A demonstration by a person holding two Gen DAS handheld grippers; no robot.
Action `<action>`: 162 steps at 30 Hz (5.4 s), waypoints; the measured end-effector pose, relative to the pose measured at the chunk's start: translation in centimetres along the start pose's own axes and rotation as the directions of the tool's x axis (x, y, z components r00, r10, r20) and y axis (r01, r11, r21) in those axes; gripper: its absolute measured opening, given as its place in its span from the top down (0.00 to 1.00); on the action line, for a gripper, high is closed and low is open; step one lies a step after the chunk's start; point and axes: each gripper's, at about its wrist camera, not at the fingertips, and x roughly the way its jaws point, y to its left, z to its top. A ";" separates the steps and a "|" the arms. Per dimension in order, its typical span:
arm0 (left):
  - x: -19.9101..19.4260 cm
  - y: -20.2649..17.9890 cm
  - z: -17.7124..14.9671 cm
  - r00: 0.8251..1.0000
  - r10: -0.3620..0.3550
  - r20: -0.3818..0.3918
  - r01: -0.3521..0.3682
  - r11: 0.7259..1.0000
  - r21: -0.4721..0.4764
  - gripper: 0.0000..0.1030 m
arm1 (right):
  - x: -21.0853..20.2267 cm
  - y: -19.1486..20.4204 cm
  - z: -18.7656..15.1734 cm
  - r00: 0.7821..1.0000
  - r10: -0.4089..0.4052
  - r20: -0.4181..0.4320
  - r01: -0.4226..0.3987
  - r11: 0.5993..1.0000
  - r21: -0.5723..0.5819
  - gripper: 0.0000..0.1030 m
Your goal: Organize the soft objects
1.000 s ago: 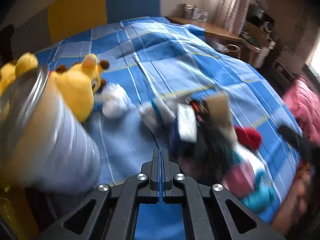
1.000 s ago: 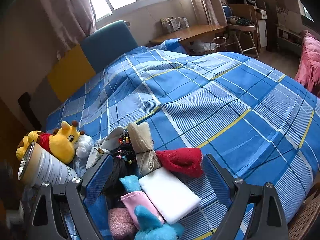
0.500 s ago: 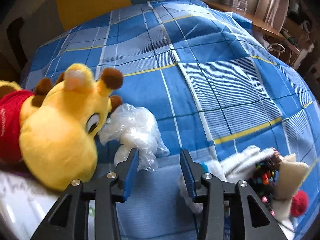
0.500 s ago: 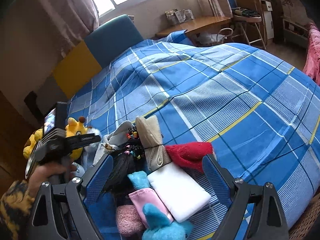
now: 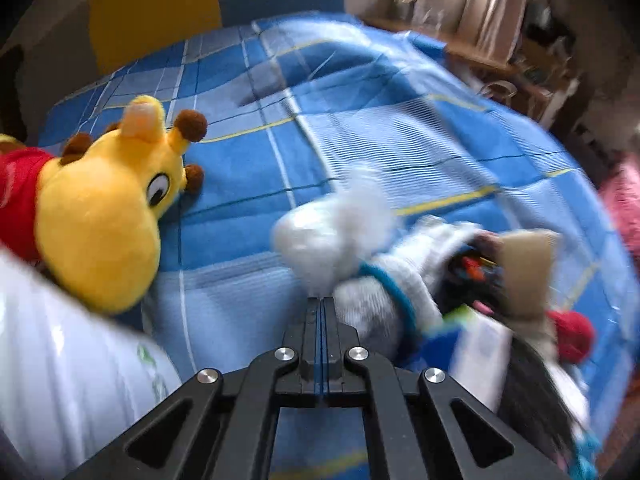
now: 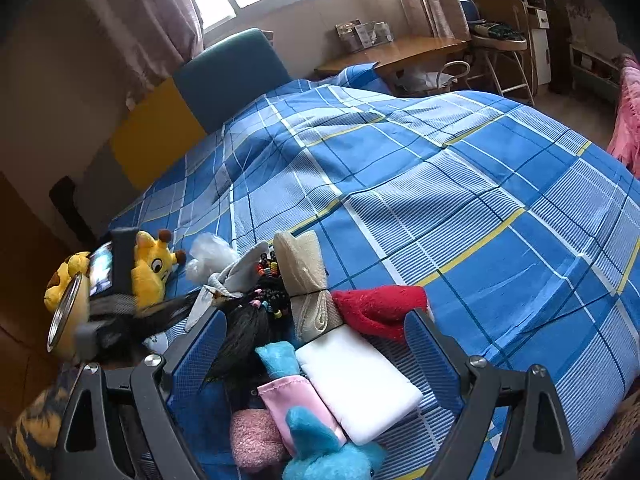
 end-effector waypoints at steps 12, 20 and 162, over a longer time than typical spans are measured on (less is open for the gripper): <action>-1.3 1.0 2.6 0.999 -0.049 0.002 0.049 0.991 -0.128 0.68 | -0.1 -0.2 0.0 1.000 -0.013 -0.002 0.013 1.000 0.013 0.10; -0.8 0.4 1.3 0.996 -0.075 -0.050 0.074 0.997 -0.019 0.71 | 0.2 -0.3 0.1 1.000 0.012 -0.015 -0.011 1.000 0.018 0.10; -25.8 22.3 -30.8 0.918 0.364 0.155 -0.213 0.786 -0.581 0.27 | 4.8 39.8 -23.6 0.879 -0.039 -0.475 -0.471 0.085 -0.878 0.56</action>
